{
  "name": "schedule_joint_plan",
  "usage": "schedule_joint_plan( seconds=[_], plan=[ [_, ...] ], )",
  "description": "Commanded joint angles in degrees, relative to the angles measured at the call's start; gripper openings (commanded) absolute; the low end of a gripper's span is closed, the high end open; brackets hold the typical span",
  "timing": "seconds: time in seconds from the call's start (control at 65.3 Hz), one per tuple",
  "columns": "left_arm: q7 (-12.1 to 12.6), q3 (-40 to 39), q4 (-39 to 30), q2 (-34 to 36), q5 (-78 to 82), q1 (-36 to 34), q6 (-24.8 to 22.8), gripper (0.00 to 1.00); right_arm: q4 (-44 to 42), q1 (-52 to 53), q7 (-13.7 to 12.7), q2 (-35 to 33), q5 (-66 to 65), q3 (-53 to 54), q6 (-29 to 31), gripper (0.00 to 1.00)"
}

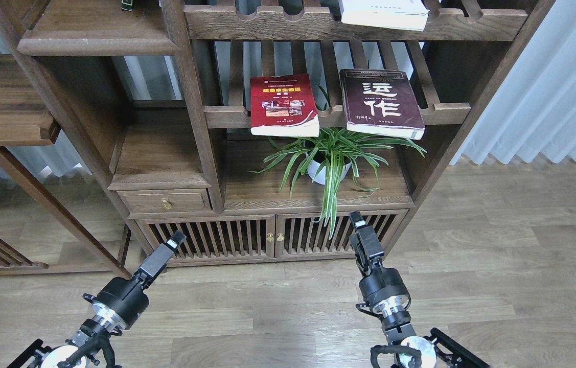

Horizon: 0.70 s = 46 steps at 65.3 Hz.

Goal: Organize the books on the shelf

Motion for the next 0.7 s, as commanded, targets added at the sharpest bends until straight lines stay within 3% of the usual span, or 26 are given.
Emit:
schedule_joint_plan(
  seconds=[0.0,0.291,0.551,0.689],
  plan=[
    [0.09,-0.11,0.0,-0.01,-0.03,-0.16,0.01,1.0,-2.02,4.79,-0.01,0.0,2.41,0.03,0.0,0.99],
    [0.18,-0.2,0.0,0.07,-0.03,-0.51,0.01,1.0,-2.99,12.53,-0.28,0.0,11.38,0.03,-0.21,0.99],
    [0.26,-0.99,-0.08,0.43,-0.03,-0.34,0.01,1.0,-6.06,16.22,-0.54,0.0,16.12,0.12,-9.36,0.99],
    [0.26,-1.43,-0.08,0.43,-0.03,-0.16,0.01,1.0,-8.0,19.12,-0.63,0.0,17.88,1.18,-11.03,0.99]
  ],
)
